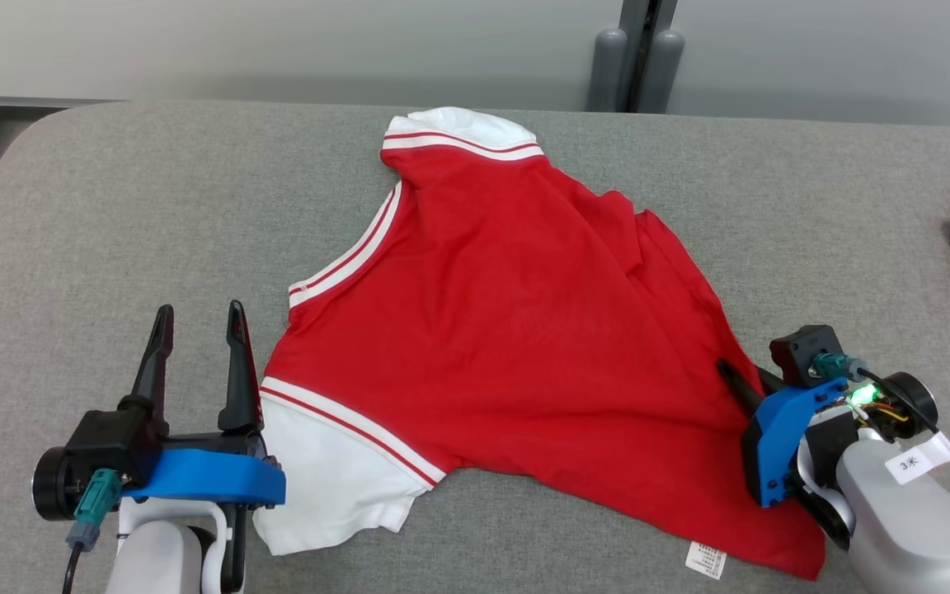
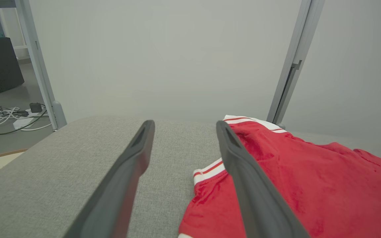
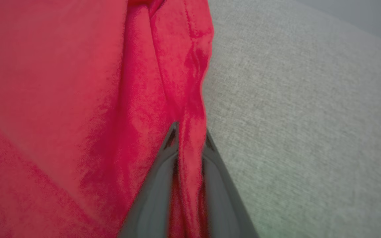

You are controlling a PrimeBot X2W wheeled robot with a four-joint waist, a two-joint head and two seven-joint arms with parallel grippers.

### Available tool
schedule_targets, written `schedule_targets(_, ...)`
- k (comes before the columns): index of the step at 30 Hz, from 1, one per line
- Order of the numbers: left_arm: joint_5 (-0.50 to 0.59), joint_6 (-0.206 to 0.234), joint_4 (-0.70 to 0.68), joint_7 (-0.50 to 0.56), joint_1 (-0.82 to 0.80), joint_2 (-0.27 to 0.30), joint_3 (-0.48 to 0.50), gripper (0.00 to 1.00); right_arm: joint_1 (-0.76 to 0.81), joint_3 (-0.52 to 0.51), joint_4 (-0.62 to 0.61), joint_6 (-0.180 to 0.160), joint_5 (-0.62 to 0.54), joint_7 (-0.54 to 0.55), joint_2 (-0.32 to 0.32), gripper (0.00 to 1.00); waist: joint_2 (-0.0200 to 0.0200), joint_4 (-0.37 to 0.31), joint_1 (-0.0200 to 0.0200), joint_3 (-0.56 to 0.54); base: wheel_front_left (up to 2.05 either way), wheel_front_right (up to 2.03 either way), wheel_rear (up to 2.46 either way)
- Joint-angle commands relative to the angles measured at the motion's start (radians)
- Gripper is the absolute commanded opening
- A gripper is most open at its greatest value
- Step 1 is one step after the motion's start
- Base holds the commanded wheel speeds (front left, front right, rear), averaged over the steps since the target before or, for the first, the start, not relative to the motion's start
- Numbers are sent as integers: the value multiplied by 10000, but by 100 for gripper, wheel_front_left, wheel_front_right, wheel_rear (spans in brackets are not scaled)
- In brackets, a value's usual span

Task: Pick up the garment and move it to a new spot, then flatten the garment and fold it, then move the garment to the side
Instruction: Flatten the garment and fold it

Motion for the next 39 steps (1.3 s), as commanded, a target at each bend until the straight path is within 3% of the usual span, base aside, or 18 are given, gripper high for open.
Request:
schedule_targets(1,55,-50,21,-41,-76,-16,34,100,-21,50,164,-2,64,60,-141,0,-1,1,0,-8,0,0,0)
schedule_targets(10,108,-99,-3,-41,-201,-42,20,100,-1552,-653,1202,-2,222,-754,-813,0,-1,171,0,6,0,0,0)
schedule_targets(14,112,-122,-7,-41,-183,-48,45,100,-1999,-964,2051,-2,160,-1209,-667,0,-1,227,0,15,0,0,0)
schedule_targets(15,110,-121,1,-41,-177,-50,45,100,-2063,-979,2224,-2,172,-1307,-550,26,-1,224,0,25,0,0,0)
schedule_targets(16,105,-124,-6,-41,-174,-51,45,100,-2111,-1001,2384,-2,204,-1379,-468,100,-1,215,0,30,0,0,0)
schedule_targets(22,77,-68,-53,-41,-126,-57,135,100,-2245,-1055,2724,-2,326,-2239,-77,100,-1,-64,0,3,0,0,0)
schedule_targets(27,164,-39,-85,-41,21,-56,334,100,-2017,-1204,2168,-2,425,-2537,-7,100,-1,-419,0,-195,0,0,0)
schedule_targets(33,267,-70,-166,-41,272,-26,557,100,-532,-2828,-930,-2,113,-2562,175,100,-1,-891,0,-527,0,0,0)
schedule_targets(39,307,-118,-219,-41,441,2,715,100,1184,-4112,-3253,-1,-546,-2564,887,100,-1,-1091,0,-688,0,0,0)
